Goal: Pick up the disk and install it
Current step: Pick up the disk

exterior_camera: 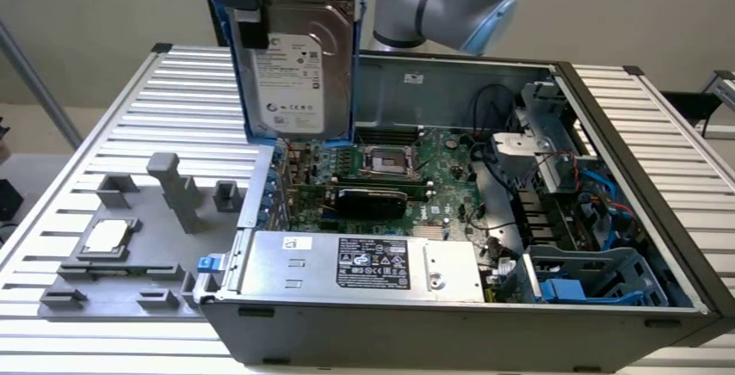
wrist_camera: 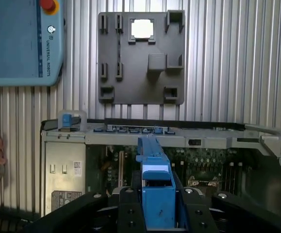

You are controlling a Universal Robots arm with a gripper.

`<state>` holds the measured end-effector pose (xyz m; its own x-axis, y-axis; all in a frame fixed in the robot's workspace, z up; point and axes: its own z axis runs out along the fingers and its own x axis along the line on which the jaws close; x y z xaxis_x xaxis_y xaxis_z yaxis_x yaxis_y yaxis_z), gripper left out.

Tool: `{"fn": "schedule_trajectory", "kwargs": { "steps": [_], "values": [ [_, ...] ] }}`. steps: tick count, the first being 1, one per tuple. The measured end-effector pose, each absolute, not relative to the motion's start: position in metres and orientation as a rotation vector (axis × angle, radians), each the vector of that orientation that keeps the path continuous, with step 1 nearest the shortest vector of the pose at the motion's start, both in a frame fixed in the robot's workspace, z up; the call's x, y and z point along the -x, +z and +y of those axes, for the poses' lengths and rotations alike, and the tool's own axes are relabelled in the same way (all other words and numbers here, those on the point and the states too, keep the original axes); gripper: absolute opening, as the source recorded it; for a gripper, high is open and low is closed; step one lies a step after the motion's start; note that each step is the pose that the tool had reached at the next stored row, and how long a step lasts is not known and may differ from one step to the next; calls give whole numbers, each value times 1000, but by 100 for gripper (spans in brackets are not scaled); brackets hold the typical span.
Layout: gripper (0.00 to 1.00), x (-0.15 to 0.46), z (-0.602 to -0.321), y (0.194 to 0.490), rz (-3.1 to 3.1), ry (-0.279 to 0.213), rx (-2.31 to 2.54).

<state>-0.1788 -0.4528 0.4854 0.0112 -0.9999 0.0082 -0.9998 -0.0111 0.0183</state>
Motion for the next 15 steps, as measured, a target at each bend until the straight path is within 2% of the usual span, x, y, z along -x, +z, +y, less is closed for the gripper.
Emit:
{"fn": "schedule_trajectory", "kwargs": {
  "steps": [15],
  "values": [
    [33,111,-470,485,-2199,-17,-2223]
  ]
}}
